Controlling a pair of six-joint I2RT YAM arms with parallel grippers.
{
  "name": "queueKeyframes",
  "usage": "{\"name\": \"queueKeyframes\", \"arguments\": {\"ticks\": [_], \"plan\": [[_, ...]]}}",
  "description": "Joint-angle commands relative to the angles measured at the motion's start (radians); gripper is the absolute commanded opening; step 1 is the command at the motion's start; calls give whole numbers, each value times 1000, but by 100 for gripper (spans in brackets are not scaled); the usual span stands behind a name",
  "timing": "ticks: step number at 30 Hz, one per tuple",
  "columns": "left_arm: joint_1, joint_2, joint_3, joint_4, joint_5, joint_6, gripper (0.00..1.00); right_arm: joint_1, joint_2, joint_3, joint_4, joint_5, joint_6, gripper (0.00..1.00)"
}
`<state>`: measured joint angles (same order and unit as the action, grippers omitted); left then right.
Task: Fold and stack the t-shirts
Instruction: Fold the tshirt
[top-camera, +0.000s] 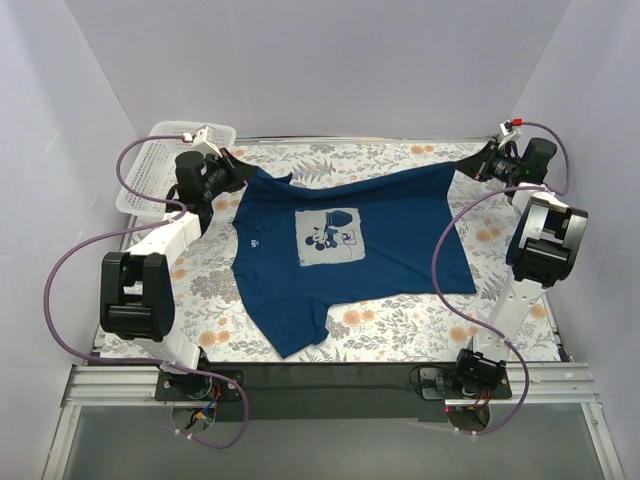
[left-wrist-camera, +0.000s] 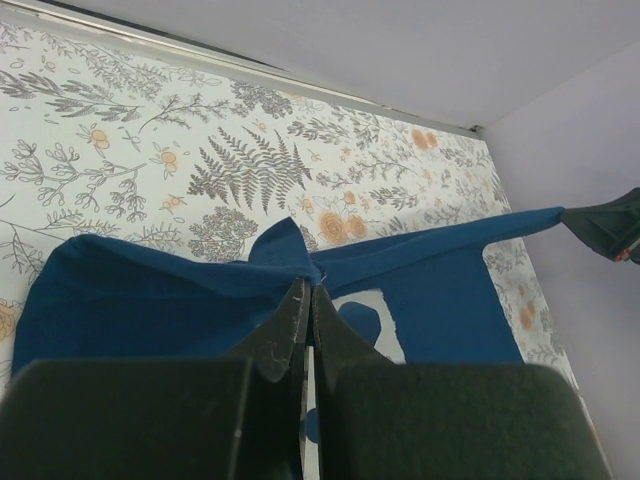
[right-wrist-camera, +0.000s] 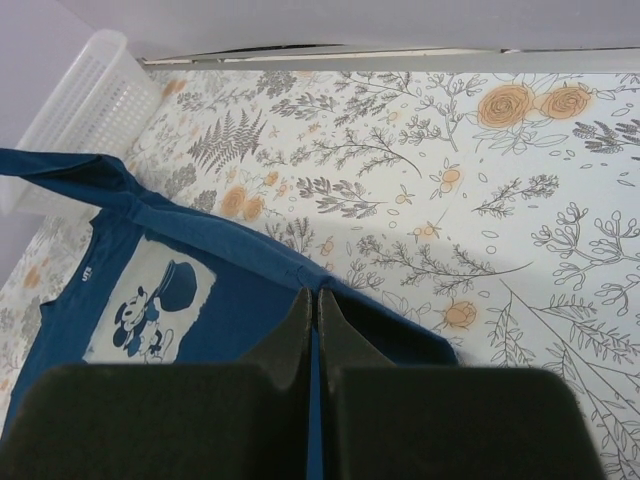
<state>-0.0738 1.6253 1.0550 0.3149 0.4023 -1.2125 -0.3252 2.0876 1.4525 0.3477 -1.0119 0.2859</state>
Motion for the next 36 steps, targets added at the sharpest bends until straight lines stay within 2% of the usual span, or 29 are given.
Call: {"name": "queueKeyframes", "arguments": {"ticks": [1,17,28,36], "plan": [[5,-77,-20,10,35,25,0,3,40,74,31,-22,48,1],[5,-108,-69,7,84,18,0,25,157,158,24,-22,85,1],[5,-186,-147,6,79,2,0,26,160,183,14,-16,99,1],[3,-209,-185,6,86,-9,0,25,150,140,14,-36,78,1]]}}
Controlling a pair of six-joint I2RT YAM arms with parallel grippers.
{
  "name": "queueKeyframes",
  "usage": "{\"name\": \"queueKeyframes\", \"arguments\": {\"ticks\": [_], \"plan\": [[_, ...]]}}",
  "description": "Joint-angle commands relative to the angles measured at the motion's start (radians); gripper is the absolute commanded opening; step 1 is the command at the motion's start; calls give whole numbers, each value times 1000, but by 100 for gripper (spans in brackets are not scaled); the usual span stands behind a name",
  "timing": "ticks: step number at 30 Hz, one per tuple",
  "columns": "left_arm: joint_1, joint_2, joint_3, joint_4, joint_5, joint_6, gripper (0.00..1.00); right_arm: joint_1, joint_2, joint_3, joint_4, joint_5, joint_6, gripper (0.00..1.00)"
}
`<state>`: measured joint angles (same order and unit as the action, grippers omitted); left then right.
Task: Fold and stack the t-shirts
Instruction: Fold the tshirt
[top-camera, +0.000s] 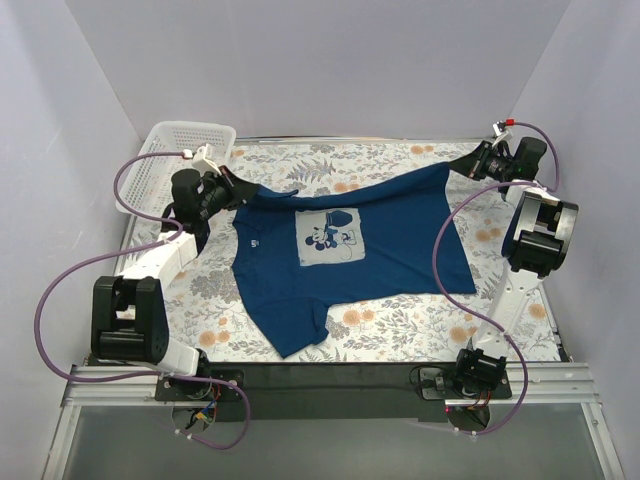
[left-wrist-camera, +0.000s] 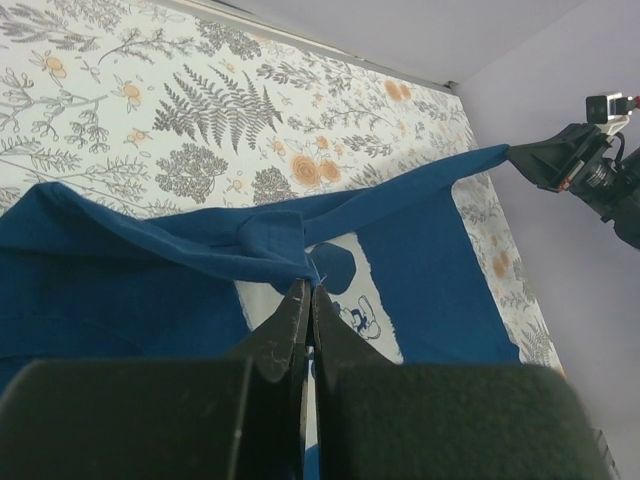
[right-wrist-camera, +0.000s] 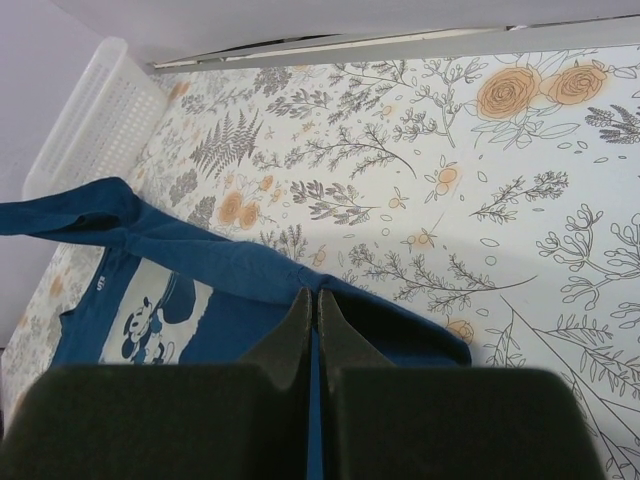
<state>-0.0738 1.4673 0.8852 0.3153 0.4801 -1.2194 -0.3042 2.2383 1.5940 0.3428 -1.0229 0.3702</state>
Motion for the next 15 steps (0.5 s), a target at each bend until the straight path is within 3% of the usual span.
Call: {"name": "queueKeyframes", "arguments": {"ticks": [1,15], "plan": [[3,-53,-18,4,8,-3,0,5,0,-5,18,-25,-7,1],[-4,-84,-52,-1,12,-9,0,-4,-8,-32,-5,-11,-31,1]]}}
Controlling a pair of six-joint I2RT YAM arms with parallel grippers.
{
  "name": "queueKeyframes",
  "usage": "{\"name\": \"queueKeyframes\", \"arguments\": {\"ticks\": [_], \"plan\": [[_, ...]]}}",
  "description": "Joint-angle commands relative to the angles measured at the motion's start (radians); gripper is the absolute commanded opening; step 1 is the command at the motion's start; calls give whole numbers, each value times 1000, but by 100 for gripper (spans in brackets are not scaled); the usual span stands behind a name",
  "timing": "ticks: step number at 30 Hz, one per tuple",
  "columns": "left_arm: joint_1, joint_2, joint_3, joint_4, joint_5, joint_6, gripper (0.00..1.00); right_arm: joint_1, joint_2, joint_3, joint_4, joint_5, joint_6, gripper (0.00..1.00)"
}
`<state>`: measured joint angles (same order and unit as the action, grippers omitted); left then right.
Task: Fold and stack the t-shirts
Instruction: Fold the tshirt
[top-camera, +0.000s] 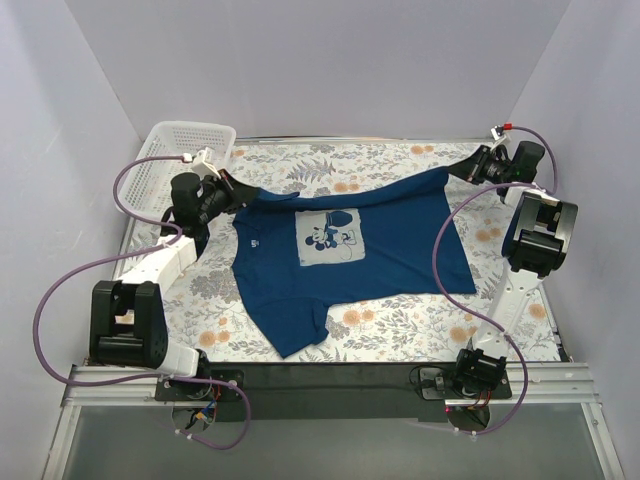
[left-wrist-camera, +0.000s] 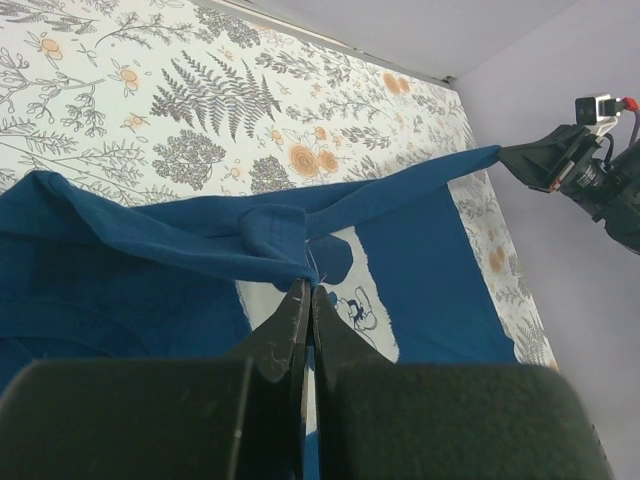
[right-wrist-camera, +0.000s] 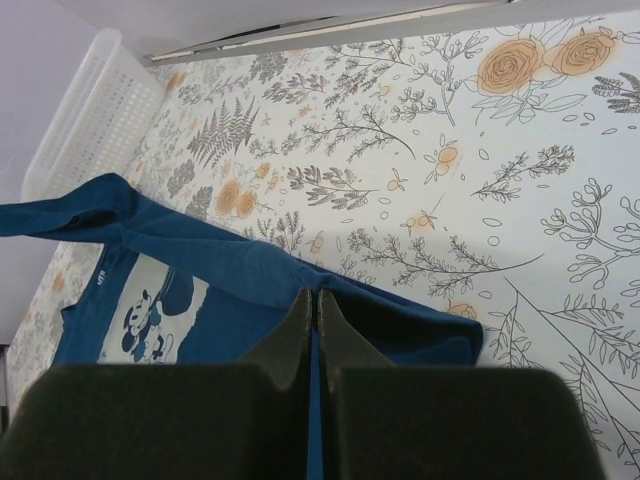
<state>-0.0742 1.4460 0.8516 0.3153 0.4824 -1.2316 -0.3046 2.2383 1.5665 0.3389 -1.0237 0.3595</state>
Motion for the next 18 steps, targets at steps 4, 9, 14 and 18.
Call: {"name": "queueKeyframes", "arguments": {"ticks": [4,9,14,18], "plan": [[-9,-68,-28,-2,9,3,0,-4,-11,-8,-12,-6,-33,1],[-12,-79,-32,-8,5,3,0,-5,-17,-10,-23,-3,-44,1],[-15,-87,-45,-15,-1,3,0,-8,-29,-22,-29,-3,-56,1],[-15,-87,-48,-19,-8,3,0,-13,-40,-37,-34,-6,-62,1]]}}
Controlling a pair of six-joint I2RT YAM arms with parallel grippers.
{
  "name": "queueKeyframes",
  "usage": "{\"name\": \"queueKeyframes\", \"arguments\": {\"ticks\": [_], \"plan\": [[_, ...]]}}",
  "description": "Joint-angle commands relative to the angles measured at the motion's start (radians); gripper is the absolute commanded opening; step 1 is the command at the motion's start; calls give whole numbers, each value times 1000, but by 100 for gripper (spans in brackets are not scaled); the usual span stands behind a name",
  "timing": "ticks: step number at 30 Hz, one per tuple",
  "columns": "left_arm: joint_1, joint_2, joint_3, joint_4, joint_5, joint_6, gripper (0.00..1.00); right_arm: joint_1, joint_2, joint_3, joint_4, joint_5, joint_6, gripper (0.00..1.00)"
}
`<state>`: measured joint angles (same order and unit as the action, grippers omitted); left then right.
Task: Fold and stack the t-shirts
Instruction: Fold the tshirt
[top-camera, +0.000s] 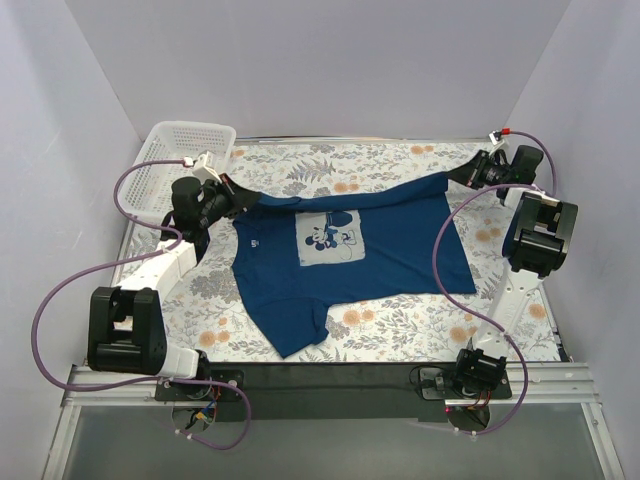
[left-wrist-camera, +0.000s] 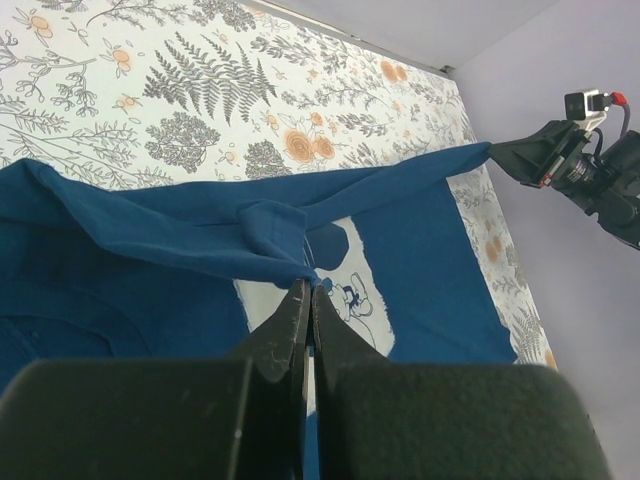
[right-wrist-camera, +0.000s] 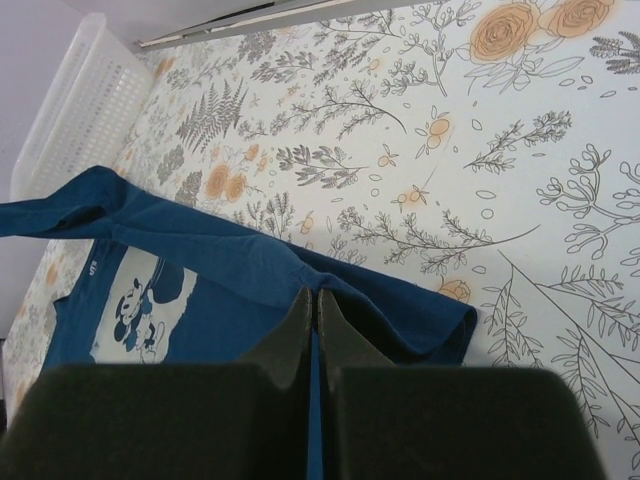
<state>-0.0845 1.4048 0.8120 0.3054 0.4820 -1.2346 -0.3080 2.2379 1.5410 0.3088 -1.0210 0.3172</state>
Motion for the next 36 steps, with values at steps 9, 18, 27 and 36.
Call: {"name": "queueKeyframes", "arguments": {"ticks": [9,18,27,36], "plan": [[-8,-26,-11,-23,6,6,0,-16,-49,-30,-20,-7,-36,1],[-18,-90,-39,-117,69,15,28,-60,-175,-186,-65,30,-121,42],[-20,-303,-46,-192,23,75,51,-91,-353,-321,-166,62,-260,57],[-18,-270,-24,-328,-20,96,53,-30,-175,-58,-373,143,-312,58]]}}
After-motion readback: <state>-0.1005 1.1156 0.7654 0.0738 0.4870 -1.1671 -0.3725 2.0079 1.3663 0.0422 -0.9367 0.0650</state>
